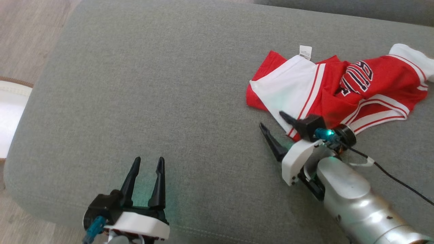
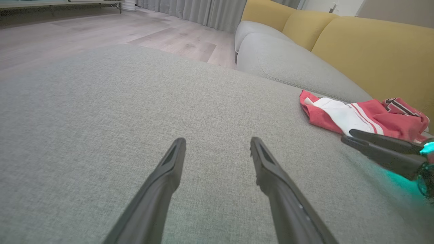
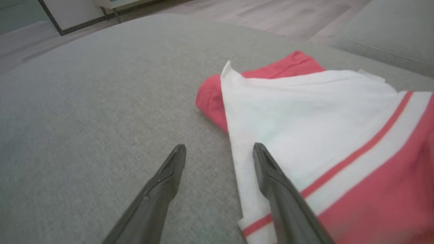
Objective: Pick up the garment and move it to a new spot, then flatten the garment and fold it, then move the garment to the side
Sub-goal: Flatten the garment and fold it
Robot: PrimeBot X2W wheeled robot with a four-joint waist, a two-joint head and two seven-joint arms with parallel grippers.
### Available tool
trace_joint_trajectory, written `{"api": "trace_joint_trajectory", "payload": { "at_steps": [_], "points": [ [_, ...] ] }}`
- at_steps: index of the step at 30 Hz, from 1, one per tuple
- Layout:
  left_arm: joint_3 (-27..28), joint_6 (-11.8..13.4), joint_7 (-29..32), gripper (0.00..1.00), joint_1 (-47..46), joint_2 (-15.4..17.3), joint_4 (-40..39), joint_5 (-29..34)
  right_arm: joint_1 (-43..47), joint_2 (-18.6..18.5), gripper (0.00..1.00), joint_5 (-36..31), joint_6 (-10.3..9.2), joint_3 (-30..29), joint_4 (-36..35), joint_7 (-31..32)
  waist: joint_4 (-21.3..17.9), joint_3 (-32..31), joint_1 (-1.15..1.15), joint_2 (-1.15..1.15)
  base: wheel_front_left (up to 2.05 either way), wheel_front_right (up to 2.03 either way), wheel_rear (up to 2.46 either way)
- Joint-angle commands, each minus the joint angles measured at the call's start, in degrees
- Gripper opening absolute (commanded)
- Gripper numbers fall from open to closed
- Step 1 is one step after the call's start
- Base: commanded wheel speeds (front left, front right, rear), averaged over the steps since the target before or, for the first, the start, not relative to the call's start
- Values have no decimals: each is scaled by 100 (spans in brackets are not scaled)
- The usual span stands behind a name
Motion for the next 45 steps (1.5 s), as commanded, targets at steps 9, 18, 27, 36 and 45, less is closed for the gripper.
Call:
{"api": "trace_joint_trajectory", "payload": {
  "at_steps": [9,18,27,36,45],
  "points": [
    [168,9,-29,100,-140,8,-132,-104,-220,26,100,151,-4,255,749,-24,92,87,0,0,0,0,0],
    [131,9,-29,100,-157,8,-147,-164,-159,67,0,90,-4,7,1187,-154,-24,69,0,0,0,0,0],
    [220,9,-29,100,-125,8,-134,-126,-17,-142,0,-38,-4,-369,204,-190,-239,-40,0,0,0,0,0],
    [376,9,-29,100,34,8,-151,-47,1167,-1027,0,-729,-4,-1574,-2720,-192,-832,-436,0,0,0,0,0],
    [415,9,-29,100,97,8,-134,-18,1811,-1413,0,-930,-4,-3664,-4211,-192,-1301,-616,0,0,0,0,0]
  ]
}}
